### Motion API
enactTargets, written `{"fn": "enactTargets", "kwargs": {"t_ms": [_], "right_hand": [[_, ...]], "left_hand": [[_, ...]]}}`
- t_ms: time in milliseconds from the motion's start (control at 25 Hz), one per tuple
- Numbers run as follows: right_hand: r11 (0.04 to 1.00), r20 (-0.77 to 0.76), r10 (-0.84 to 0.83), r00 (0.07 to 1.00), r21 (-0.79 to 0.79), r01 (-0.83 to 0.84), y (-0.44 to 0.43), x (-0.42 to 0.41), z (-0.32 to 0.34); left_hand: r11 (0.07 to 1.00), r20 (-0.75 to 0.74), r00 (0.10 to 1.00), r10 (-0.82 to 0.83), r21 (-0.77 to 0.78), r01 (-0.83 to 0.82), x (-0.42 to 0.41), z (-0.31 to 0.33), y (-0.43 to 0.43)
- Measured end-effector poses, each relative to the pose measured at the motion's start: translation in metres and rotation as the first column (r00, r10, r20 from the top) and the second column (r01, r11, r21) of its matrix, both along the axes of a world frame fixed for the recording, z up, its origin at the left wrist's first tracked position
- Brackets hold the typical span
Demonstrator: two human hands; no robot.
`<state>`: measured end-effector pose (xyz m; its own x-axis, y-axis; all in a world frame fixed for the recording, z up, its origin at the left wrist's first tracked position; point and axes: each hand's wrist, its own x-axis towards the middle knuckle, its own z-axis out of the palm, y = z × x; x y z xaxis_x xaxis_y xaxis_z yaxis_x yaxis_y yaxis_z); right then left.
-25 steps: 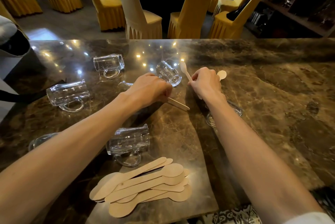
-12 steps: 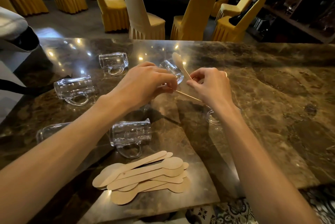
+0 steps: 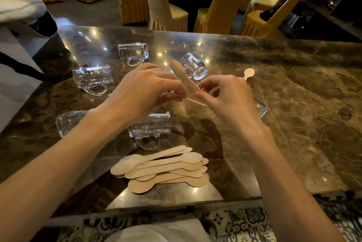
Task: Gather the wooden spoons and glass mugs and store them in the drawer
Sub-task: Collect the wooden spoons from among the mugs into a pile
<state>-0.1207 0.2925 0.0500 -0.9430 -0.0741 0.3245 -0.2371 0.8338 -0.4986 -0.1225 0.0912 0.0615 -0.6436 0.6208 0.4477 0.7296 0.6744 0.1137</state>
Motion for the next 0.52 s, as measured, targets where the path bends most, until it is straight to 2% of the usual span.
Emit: {"fn": "enactTargets", "kwargs": {"t_ms": [520], "right_hand": [[0.970,0.072,0.226,0.971,0.075,-0.231,-0.017,0.046,-0.020]], "left_hand": [[0.996,0.055,0.995,0.089,0.012,-0.090,0.062,-0.023,-0.022]]}}
